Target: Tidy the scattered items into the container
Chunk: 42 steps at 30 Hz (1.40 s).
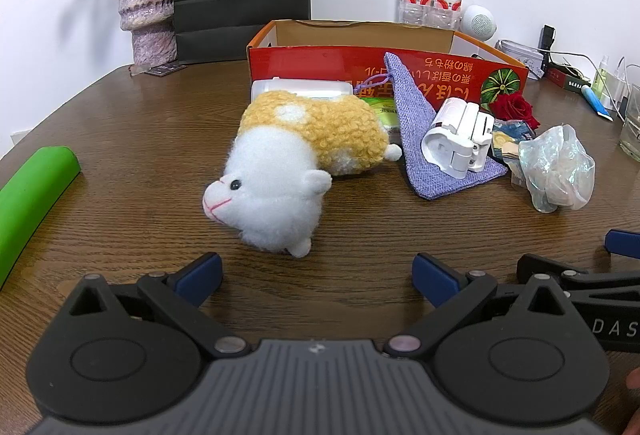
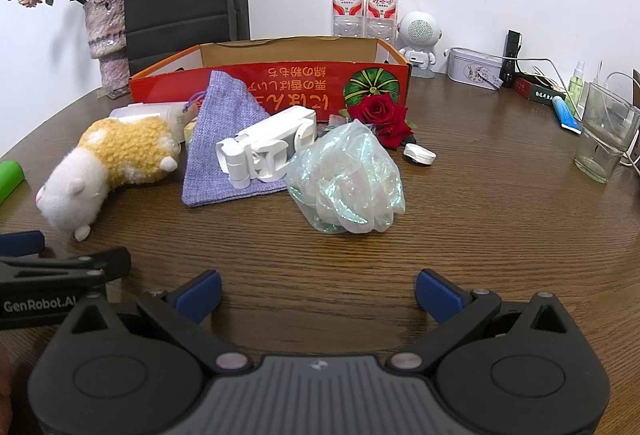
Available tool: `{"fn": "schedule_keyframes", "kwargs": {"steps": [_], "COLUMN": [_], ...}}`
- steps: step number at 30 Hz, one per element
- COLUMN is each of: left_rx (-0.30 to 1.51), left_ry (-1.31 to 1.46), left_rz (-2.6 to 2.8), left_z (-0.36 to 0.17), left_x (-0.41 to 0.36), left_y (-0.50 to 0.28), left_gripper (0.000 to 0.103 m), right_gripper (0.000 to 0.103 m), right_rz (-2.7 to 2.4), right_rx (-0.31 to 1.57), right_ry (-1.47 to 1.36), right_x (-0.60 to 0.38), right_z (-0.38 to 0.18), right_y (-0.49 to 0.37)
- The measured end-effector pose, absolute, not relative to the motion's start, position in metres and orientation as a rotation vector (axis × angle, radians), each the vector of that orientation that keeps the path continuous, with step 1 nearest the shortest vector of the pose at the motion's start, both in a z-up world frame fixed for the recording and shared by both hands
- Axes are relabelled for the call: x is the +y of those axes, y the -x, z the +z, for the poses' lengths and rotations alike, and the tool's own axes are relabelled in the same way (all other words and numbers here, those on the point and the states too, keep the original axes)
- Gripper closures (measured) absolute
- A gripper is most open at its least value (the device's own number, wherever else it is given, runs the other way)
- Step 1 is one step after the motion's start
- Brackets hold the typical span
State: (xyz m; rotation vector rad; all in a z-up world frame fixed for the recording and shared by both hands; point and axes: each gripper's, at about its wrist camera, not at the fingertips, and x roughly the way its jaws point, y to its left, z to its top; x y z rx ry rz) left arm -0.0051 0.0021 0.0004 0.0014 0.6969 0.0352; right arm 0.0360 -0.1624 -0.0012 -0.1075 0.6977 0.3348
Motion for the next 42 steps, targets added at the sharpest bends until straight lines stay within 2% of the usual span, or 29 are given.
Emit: {"fn": "schedule_keyframes", "kwargs": {"steps": [42], "left_rx": [0.697], "left_ry": [0.0], "left_rz": [0.039], "left_z": [0.0003], "left_x": [0.002], "left_y": [0.0052], "left_gripper": [0.0], "right_gripper": [0.0], "right_rz": [0.317], "right_rx": [0.699], "right_ry": [0.102], "right_x": [-0.1638], "right_z": [-0.0015], "right_y": [-0.0377]}}
